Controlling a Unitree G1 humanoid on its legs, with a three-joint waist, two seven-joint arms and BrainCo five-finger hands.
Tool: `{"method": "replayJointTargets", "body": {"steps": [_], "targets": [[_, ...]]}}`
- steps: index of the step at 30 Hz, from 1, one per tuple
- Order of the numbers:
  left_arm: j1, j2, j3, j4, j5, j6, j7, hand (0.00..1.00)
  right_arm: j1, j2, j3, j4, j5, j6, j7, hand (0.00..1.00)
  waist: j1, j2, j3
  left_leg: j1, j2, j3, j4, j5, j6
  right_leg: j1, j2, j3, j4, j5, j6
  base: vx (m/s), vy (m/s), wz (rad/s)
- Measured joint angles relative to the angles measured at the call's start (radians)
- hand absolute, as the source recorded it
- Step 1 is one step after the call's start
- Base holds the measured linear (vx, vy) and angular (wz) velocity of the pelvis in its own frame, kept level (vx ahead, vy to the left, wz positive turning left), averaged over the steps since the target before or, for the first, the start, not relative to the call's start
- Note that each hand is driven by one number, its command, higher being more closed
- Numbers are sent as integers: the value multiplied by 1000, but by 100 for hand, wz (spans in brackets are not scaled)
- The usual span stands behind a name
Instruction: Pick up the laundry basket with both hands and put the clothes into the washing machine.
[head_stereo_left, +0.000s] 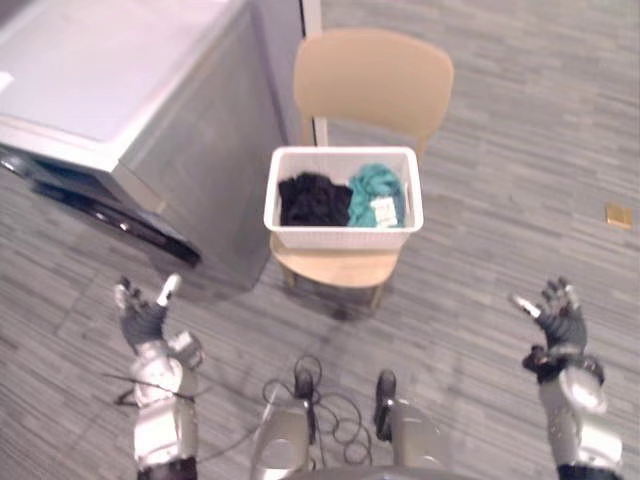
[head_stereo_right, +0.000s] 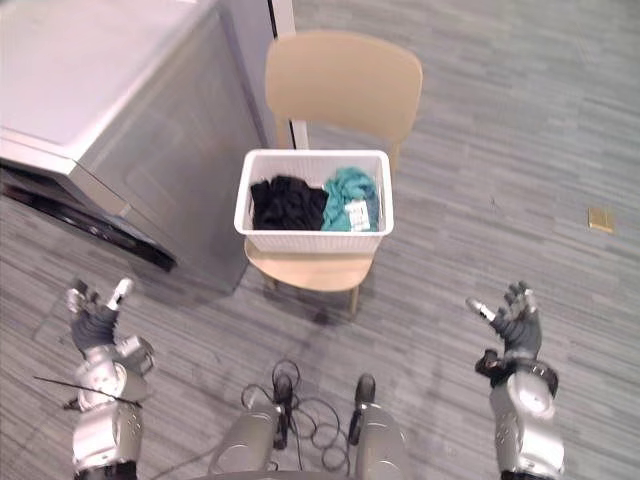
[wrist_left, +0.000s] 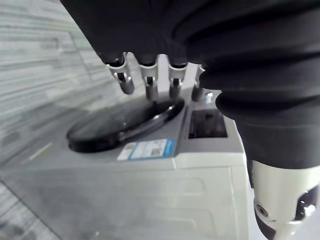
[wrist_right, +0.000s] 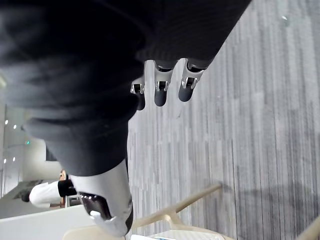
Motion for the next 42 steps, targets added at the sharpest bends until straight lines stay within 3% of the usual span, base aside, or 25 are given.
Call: {"method": "replayJointTargets", "body": {"steps": [4,8,12,19,23,25,26,27,29,32,33,34,35,37,38,40,41,42], "targets": [[58,-65,-52,143,18,16,-36,0,52,120,-3,19,-31,10,1,0,-19,-3,-71,105,-17,-13,-33,-2,3,75,-24,-16,52,-63,11,105,-9,18],[77,-73,-78,260,15,31,-55,0,76,209,6,172,-30,9,-12,0,-20,-40,-113,188,-26,-27,-57,-4,4,136,-42,-36,94,-117,22,46,-34,20],[78,-74,-90,394,3,43,-65,0,81,239,41,298,-24,9,-31,0,-20,-42,-128,217,-33,-43,-66,-15,8,172,-54,-47,114,-133,23,-50,-17,13],[101,-74,-100,480,-29,46,-72,0,85,274,84,448,29,5,-79,0,-18,-49,-134,215,-29,-67,-54,-13,-5,204,-56,-73,105,-131,20,-25,-14,15],[105,-74,-120,478,-48,46,-74,0,87,272,95,468,55,-11,-95,0,-22,-56,-136,139,-57,-151,-50,7,-14,185,-92,-169,114,-136,23,-35,-22,73],[108,-74,-114,477,-53,46,-74,0,75,271,104,481,59,-15,-98,0,-22,-57,-137,100,-35,-72,-89,-5,19,169,-112,-241,106,-126,14,-22,-19,110],[111,-74,-107,477,-54,45,-74,0,58,276,104,489,56,-16,-100,0,-21,-79,-130,87,-9,0,-79,-6,36,158,-143,-268,92,-111,2,22,23,91],[107,-74,-107,477,-55,45,-73,0,15,271,105,502,56,-21,-101,0,-20,-70,-108,45,35,104,23,-9,44,160,-163,-298,95,-101,-3,4,76,83],[125,-75,-107,477,-56,46,-73,0,-29,261,102,522,47,-28,-102,0,-19,-73,-99,41,99,164,117,-10,44,172,-192,-342,100,-94,4,-46,138,76],[126,-70,-131,477,-55,43,-75,0,-56,261,101,532,45,-36,-101,0,-20,-64,-102,89,191,195,147,-12,35,216,-225,-395,54,-51,61,-56,247,70],[125,-73,-155,481,-53,43,-77,0,-67,251,100,545,45,-38,-101,0,-22,-34,-110,114,208,176,93,-21,-15,225,-210,-401,20,-27,87,-56,338,42],[124,-76,-161,481,-52,42,-79,0,-77,242,97,562,45,-38,-100,0,-22,-14,-115,128,198,173,59,-47,-71,228,-207,-398,-3,-10,103,-31,393,27],[113,-71,-156,486,-53,42,-81,0,-96,249,93,600,46,-33,-99,0,-21,-29,-104,127,169,175,48,-44,-93,231,-224,-371,-39,11,119,-13,381,27],[103,-44,-186,486,-53,40,-78,0,-88,277,92,644,46,-26,-101,0,-27,-65,-93,97,74,160,102,-83,-35,266,-275,-310,-121,65,143,-17,362,49],[103,-33,-197,483,-53,39,-79,0,-84,276,91,649,46,-23,-102,0,-28,-66,-94,85,43,156,137,-108,-14,275,-305,-309,-132,75,146,-3,383,44],[95,-28,-220,471,-53,37,-82,0,-93,271,92,650,46,-22,-103,0,-32,-72,-96,54,-12,142,189,-152,22,280,-361,-303,-122,108,117,-24,437,35],[79,-25,-227,472,-49,37,-85,0,-109,262,93,653,45,-21,-103,0,-41,-50,-84,43,-44,116,200,-169,37,273,-389,-301,-84,143,47,-27,308,41],[77,-24,-228,472,-47,37,-85,0,-112,260,93,653,45,-21,-103,0,-49,-44,-81,42,-48,108,199,-169,39,268,-391,-291,-66,146,16,50,277,67]]}}
